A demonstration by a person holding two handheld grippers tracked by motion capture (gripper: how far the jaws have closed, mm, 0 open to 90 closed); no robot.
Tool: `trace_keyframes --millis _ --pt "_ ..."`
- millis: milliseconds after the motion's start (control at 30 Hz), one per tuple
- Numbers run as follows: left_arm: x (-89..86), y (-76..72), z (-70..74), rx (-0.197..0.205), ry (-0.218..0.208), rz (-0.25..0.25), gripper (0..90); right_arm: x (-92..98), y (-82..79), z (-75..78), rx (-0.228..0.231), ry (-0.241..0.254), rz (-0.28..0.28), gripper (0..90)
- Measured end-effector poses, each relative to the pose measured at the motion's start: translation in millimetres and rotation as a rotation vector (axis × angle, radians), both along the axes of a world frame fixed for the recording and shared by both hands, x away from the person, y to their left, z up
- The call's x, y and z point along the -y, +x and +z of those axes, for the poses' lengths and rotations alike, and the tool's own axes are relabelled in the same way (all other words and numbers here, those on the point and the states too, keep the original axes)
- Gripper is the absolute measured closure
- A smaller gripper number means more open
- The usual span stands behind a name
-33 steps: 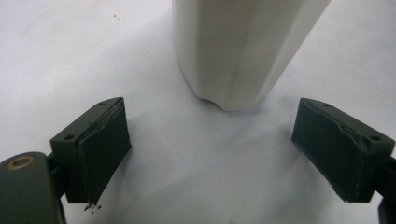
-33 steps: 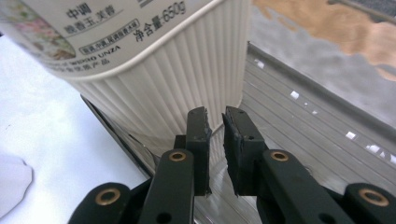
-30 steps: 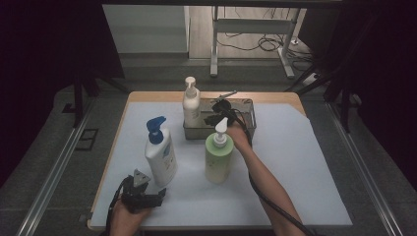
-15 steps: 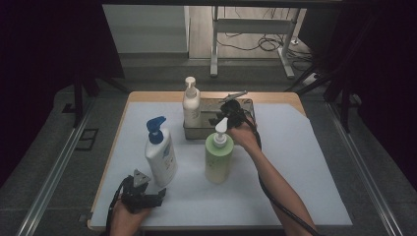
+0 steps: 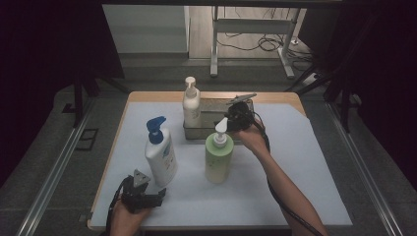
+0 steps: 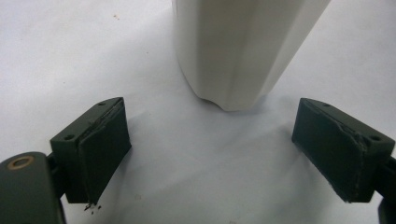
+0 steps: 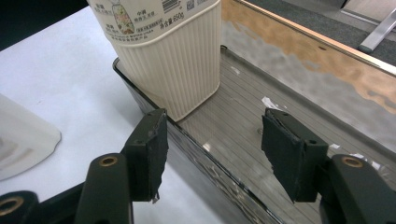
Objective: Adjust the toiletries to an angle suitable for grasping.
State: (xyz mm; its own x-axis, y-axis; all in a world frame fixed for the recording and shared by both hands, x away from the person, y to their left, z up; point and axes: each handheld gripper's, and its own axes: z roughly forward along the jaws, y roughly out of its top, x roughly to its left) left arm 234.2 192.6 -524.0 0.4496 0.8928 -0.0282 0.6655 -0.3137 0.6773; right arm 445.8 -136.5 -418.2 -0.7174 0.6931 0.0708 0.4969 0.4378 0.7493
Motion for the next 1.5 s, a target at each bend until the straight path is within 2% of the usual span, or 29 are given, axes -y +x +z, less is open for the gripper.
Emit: trace_keyframes --millis 533,967,1500 --pt "0.2 -0.2 0.0 0.001 0.000 0.001 10.8 22.3 -18.3 1.1 0.020 -0.005 0.002 35.5" --pt "0.2 -0.2 0.0 0.001 0.001 0.001 10.8 43.0 -40.8 6.0 0.039 -0.014 0.010 31.9" --pt "0.3 -0.3 0.0 0.001 0.001 0.001 10.8 70.7 -69.4 -2.6 0.025 -0.001 0.018 29.0"
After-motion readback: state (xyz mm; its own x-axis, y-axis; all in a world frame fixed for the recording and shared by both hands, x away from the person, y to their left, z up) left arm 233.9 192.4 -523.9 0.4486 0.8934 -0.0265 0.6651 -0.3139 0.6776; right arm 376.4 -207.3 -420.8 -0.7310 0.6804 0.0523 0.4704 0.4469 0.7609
